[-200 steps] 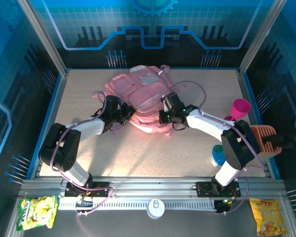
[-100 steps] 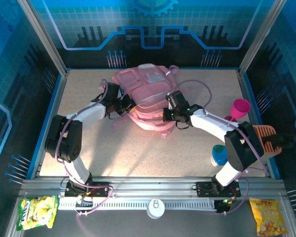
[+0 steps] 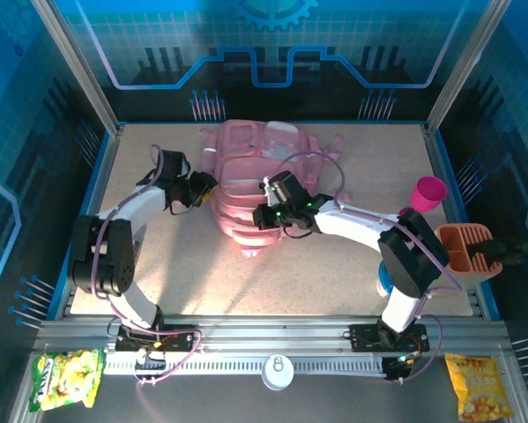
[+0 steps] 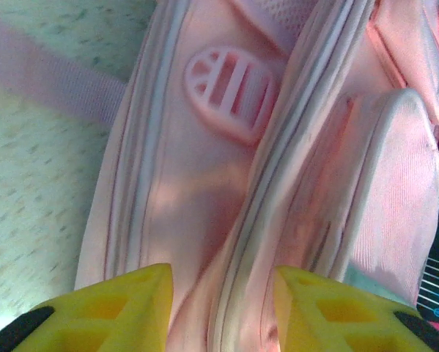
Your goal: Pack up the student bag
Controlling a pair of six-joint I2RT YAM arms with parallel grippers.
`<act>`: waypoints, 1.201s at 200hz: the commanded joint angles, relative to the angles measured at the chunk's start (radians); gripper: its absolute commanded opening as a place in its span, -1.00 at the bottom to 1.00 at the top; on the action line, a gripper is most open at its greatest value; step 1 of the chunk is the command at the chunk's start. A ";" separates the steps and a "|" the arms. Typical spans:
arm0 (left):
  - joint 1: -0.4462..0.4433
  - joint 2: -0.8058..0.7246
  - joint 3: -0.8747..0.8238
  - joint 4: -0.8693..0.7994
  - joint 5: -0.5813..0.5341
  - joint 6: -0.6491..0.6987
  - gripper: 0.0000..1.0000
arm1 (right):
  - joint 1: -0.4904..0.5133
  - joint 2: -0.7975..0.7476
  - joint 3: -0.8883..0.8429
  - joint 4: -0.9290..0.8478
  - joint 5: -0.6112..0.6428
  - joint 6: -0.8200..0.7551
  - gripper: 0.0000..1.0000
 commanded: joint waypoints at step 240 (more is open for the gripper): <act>-0.154 -0.141 -0.134 0.135 -0.030 -0.225 -1.00 | 0.032 -0.172 -0.084 -0.228 0.482 -0.141 -1.00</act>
